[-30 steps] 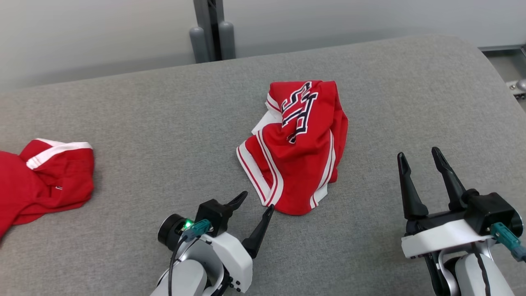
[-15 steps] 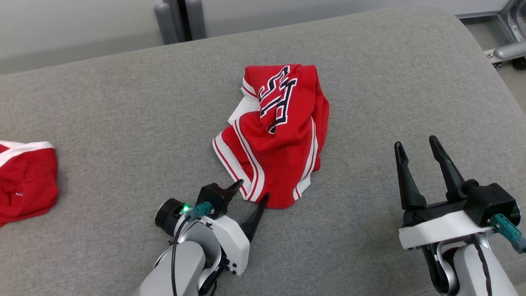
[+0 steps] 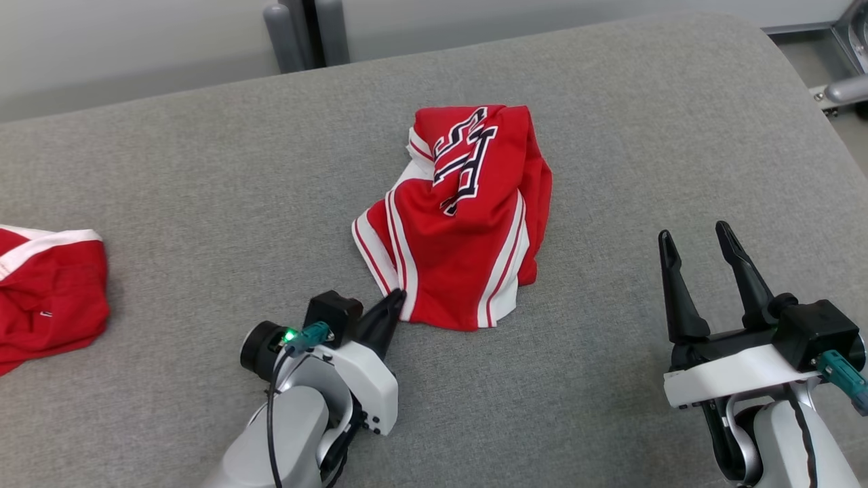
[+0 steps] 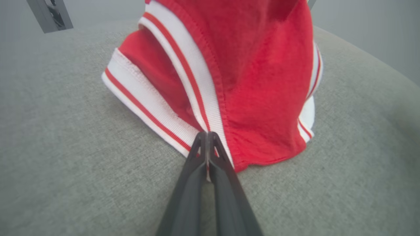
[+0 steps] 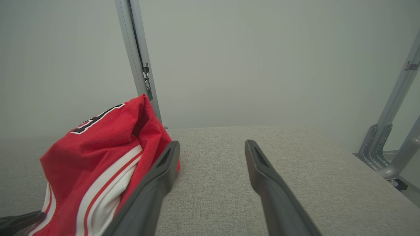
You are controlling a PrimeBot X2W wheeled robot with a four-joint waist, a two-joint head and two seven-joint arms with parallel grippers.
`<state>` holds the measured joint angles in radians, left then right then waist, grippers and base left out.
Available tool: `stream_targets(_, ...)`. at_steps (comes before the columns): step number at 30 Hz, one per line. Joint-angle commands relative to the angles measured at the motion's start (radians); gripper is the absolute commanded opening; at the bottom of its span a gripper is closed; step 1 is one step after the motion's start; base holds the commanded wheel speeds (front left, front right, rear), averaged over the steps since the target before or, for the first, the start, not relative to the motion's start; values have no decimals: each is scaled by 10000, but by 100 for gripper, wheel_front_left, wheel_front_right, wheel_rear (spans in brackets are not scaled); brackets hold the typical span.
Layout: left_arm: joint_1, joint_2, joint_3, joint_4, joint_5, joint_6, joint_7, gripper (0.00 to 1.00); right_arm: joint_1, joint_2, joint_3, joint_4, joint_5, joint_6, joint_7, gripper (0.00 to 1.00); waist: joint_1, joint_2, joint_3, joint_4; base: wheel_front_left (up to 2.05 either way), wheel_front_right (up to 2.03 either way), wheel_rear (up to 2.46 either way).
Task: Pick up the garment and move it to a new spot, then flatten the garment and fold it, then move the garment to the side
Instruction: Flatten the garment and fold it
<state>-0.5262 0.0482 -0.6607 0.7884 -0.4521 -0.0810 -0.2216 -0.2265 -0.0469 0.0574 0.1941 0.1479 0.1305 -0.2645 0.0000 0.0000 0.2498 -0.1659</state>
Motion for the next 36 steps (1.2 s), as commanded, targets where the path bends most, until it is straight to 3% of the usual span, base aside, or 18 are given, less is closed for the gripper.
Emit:
stream_targets(1, -231, 50, 152, 4, -127, 114, -122, 0, -35, -68, -39, 4, -35, 5, -15, 100, 0, 0, -140, 135, 0, 0, 0)
stream_targets(10, 19, 379, 1063, -687, -317, 722, -428, 0, 216, -67, -1, 197, -102, 5, -15, 100, 0, 0, -875, 657, 0, 0, 0)
stream_targets(21, 609, 1245, 3425, -3677, 454, 1974, -432, 0, 311, -68, 198, 241, -51, 5, -15, 100, 0, 0, -1175, 724, 0, 0, 0)
stream_targets(26, 714, 1370, 3577, -3531, 771, 1943, -432, 0, 259, -68, 367, 226, 5, 5, -15, 100, 0, 0, -1061, 538, 0, 0, 0)
stream_targets(30, 504, 1438, 3303, -2447, 1018, 1855, -219, 0, 133, -70, 533, 240, 79, 5, -15, 100, 0, 0, -909, 304, 0, 0, 0)
stream_targets(31, 457, 1422, 3217, -2110, 1043, 1846, -44, 27, 117, -70, 557, 250, 97, 5, -15, 100, 0, 0, -873, 245, 0, 0, 0)
stream_targets(32, 389, 1396, 3158, -1772, 1045, 1855, 142, 77, 99, -68, 583, 254, 111, 5, -15, 100, 0, 0, -842, 193, 0, 0, 0)
stream_targets(33, 303, 1371, 3121, -1505, 1051, 1845, 222, 100, 86, -68, 604, 256, 110, 5, -15, 100, 0, 0, -809, 147, 0, 0, 0)
stream_targets(36, 103, 1202, 3139, -962, 984, 1896, 103, 100, 96, -67, 618, 259, 134, 5, -15, 100, 0, 0, -739, 59, 0, 0, 0)
